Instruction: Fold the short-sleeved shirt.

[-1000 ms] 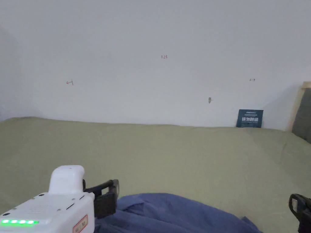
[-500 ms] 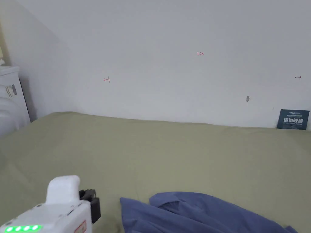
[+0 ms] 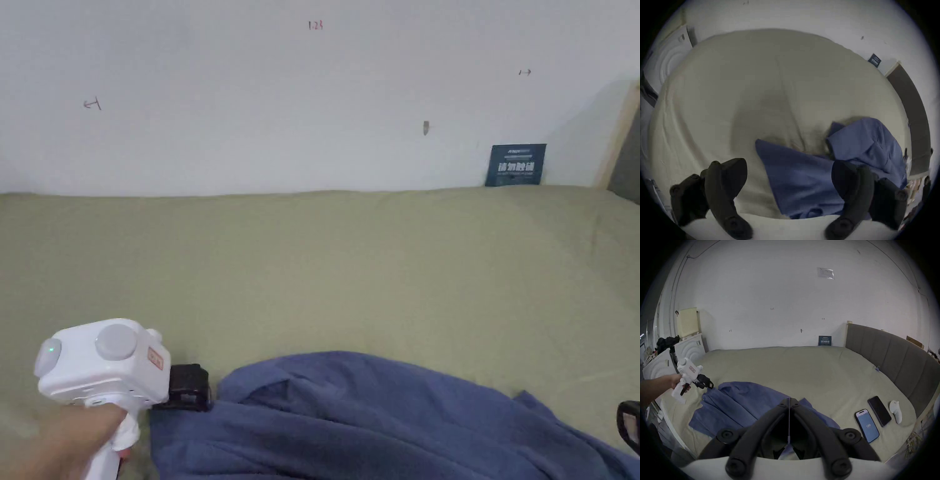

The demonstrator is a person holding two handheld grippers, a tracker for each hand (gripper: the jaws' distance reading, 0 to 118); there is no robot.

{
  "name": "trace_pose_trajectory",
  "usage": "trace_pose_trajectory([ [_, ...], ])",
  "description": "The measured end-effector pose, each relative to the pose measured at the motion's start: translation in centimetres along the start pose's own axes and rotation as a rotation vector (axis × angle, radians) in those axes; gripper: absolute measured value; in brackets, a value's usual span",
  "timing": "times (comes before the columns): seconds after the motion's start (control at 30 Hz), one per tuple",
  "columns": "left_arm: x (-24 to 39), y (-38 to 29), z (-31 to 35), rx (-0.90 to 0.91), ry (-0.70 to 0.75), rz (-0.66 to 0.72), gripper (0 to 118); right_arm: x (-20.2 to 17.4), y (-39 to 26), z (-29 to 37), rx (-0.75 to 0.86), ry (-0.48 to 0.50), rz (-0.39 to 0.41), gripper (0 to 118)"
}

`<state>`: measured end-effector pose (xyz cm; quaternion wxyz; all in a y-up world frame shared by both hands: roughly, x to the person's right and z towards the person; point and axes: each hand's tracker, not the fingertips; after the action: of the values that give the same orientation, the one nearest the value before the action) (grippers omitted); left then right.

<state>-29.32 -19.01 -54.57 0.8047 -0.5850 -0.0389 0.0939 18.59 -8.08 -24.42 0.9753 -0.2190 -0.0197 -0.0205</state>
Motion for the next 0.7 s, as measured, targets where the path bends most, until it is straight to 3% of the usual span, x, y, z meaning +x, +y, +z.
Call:
trace_pose_trajectory([
  [0.07,0.3,-0.6,-1.0,-0.059,0.025,0.057,105,0.4,-0.3,-0.4,-0.009,-0.004,-0.007,0],
  [0.1,0.8,-0.9,-0.8,-0.017,0.054,0.013,99,0.5,-0.5,-0.6,-0.012,-0.008,-0.008,0],
  [0.2,2.2,-1.7,0.6,0.049,0.143,-0.118,52,1.1,-1.0,-1.2,-0.023,-0.020,-0.027,0],
  [0.23,2.5,-2.0,1.0,0.056,0.141,-0.149,14,1.4,-1.1,-1.5,-0.026,-0.027,-0.039,1],
  [0.3,2.4,-1.8,1.5,0.032,0.015,-0.146,8,2.3,-1.2,-2.7,-0.065,-0.025,-0.085,4],
  [0.33,2.7,-2.0,1.6,0.039,0.041,-0.134,8,2.6,-1.2,-3.3,-0.103,-0.024,-0.100,9],
  [0.37,2.9,-2.1,1.7,0.042,0.048,-0.135,8,2.8,-1.2,-4.1,-0.143,0.005,-0.104,36],
  [0.43,2.5,-1.7,1.4,0.044,0.049,-0.139,8,2.8,-1.3,-6.0,-0.267,0.075,-0.103,114],
  [0.47,2.5,-1.8,1.4,0.041,0.050,-0.134,8,2.8,-1.5,-6.8,-0.284,0.148,-0.105,117],
  [0.57,2.1,-1.7,1.3,0.046,0.034,-0.117,8,2.8,-2.5,-10.8,-0.447,0.137,-0.105,116],
  [0.63,1.9,-1.9,1.3,0.045,0.028,-0.104,8,3.2,-3.7,-13.3,-0.561,0.044,-0.123,110],
  [0.67,1.8,-2.0,1.2,0.050,0.019,-0.096,8,3.5,-4.2,-14.3,-0.598,0.005,-0.112,87],
  [0.7,1.7,-2.1,1.2,0.059,0.009,-0.094,8,3.7,-4.4,-14.8,-0.604,-0.016,-0.105,43],
])
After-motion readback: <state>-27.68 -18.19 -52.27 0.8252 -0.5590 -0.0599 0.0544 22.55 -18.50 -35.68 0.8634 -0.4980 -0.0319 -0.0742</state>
